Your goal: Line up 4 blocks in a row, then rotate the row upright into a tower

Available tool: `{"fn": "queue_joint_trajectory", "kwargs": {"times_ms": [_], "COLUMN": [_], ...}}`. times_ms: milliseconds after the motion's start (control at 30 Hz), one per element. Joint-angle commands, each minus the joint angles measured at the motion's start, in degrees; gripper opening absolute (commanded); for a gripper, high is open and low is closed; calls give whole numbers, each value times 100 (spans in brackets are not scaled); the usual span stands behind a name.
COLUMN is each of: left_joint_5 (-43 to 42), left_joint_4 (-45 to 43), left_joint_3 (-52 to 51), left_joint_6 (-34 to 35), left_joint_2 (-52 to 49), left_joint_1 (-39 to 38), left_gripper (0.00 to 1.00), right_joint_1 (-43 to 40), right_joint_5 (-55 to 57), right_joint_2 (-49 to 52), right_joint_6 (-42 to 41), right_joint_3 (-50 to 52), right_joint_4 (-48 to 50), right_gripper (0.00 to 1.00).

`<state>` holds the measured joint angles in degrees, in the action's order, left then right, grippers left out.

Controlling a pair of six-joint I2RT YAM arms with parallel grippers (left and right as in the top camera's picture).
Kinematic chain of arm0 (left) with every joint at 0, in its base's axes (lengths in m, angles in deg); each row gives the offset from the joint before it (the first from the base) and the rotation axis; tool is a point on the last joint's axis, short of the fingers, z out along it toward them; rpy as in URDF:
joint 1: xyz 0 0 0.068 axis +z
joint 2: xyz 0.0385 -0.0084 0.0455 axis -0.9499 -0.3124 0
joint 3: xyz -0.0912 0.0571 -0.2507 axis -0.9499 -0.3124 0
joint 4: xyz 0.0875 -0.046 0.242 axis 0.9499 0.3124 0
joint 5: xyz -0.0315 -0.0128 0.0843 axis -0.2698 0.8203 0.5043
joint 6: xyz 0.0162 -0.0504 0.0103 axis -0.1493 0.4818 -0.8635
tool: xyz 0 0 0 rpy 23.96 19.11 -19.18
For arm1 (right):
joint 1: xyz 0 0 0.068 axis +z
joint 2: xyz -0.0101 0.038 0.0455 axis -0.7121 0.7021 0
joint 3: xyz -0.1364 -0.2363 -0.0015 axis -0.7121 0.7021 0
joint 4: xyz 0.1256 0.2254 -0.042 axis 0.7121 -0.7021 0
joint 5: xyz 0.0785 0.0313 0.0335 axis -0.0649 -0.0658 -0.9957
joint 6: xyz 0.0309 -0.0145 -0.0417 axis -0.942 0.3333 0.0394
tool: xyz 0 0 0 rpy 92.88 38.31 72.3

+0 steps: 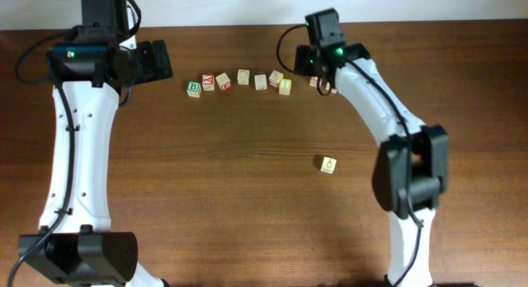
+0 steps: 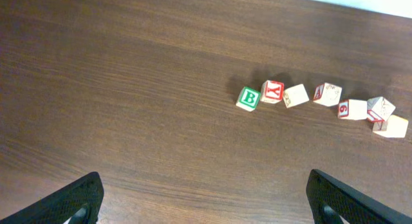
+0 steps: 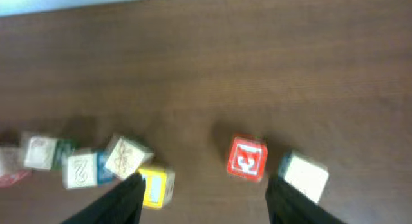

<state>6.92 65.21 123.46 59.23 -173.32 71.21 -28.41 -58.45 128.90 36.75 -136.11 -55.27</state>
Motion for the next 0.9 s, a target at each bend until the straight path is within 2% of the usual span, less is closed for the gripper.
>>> {"fn": "queue_joint_trajectory", "kwargs": {"times_ms": [0,233,400,533,633,733,800,867], "left_joint_5": [-15,-17,-17,-17,-17,-17,-17,-17], "left_joint_4": [-7,-7,-7,-7,-7,-7,-7,-7], "left_joint_3": [83,83,83,83,83,83,83,83], "left_joint_6": [74,74,74,74,74,72,74,74], "left_joint_2": [15,15,15,15,15,15,15,15], "left_joint_1": [-4,-7,-7,-7,-4,-7,-7,-7], "left_gripper": [99,99,99,99,99,99,99,99], "right_joint_1": [15,-9,-57,-50,-50,-50,-52,-52], "right_joint_5": [129,844,782,774,761,702,448,385], "right_joint_2": [870,1390,1521,1523,1523,1523,1515,1445], "right_joint_6": [-15,-595,-782,-782,-780,-715,-413,-407], "right_joint_3": [-1113,-1110,-1110,-1058,-1058,-1058,-1064,-1137], "right_joint_4": [-260,-238,-352,-560,-745,-826,-922,-1137], "right_gripper": [61,60,59,41,40,30,19,15]}}
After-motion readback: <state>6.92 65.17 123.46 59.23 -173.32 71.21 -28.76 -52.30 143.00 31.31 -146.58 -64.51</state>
